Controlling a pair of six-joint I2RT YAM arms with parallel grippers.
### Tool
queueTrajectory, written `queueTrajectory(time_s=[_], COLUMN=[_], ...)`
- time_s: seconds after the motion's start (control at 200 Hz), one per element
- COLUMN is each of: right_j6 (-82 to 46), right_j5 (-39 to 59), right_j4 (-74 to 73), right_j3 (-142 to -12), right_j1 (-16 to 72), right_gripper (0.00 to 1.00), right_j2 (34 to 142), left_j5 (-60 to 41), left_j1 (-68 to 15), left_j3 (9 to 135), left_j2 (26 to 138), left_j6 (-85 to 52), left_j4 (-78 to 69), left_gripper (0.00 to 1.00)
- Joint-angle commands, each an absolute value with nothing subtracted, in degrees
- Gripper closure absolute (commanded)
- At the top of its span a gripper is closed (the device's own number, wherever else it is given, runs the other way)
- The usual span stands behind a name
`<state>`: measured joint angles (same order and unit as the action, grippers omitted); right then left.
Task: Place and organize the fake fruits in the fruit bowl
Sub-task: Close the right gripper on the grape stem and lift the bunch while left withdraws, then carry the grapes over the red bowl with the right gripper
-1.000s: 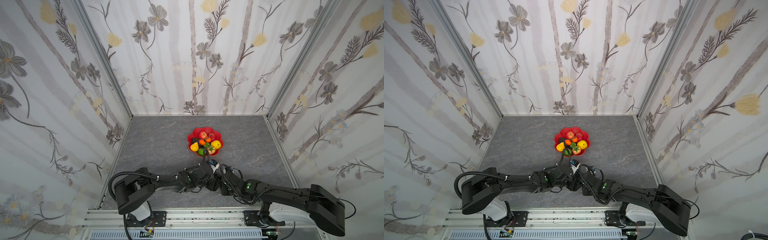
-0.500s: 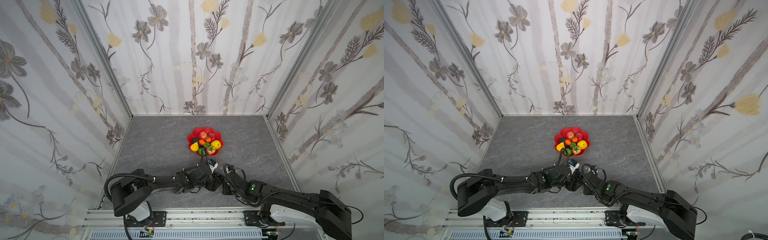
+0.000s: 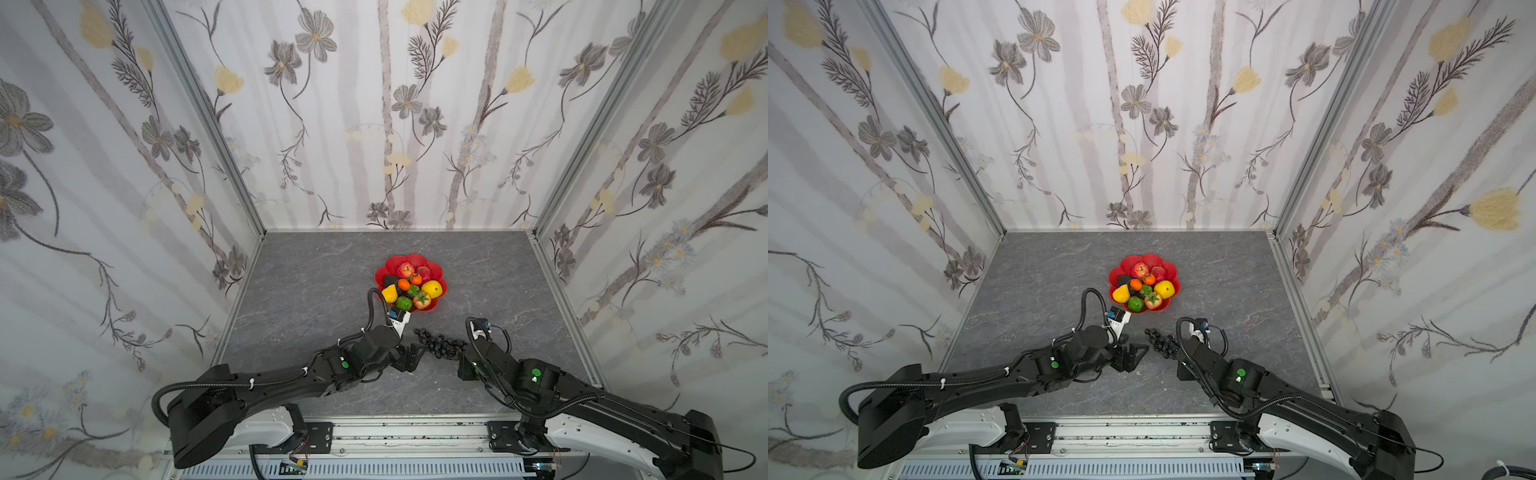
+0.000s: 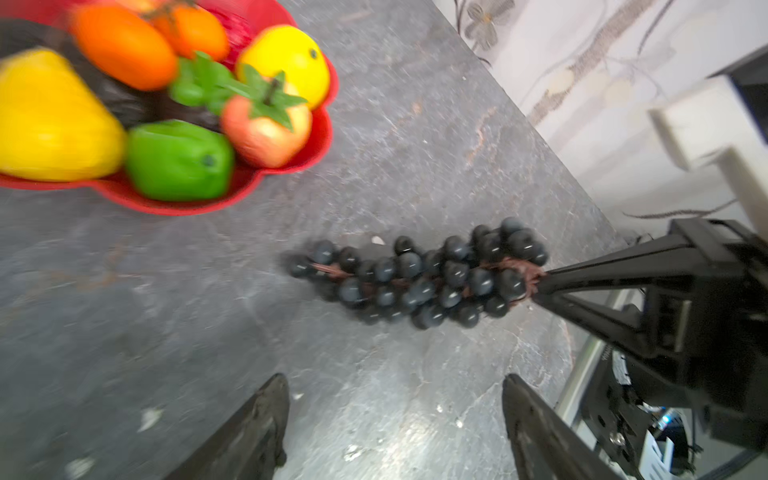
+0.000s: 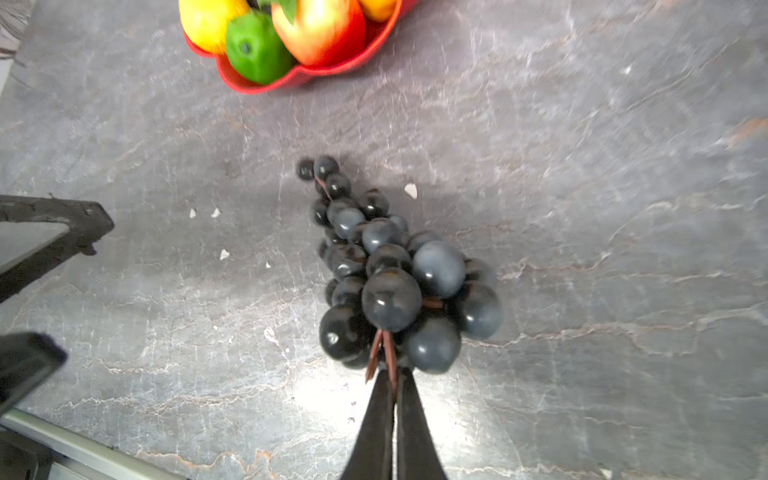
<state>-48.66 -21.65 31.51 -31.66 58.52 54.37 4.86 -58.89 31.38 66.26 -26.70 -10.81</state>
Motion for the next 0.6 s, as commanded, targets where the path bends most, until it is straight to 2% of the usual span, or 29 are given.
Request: queueTrajectory(time_s=[0.0,0.355,0.595], right_j6=[-44.0,-35.5,-28.2], right_j5=[-28.8,-35.9,-32.6], right_j4=[33.9,33.2,28.0], right_j3=[-34.3,-44.9,-53.1], right_j1=[58.3,55.4,50.1], right_gripper=[1.00,1.00,1.00], right_j2=[52.9,52.2,55.6], left_j5=[12.5,23.7,27.3], left_j1=[-56.7,-51.3,-50.1], left_j3=[28.7,18.5,15.9], left_j2=[59.8,39.3,32.6], left_j6=[-24.4,-23.2,-20.5], left_j4=[-7.2,1.1,4.9], left_gripper=[0.16,0.09,0.07])
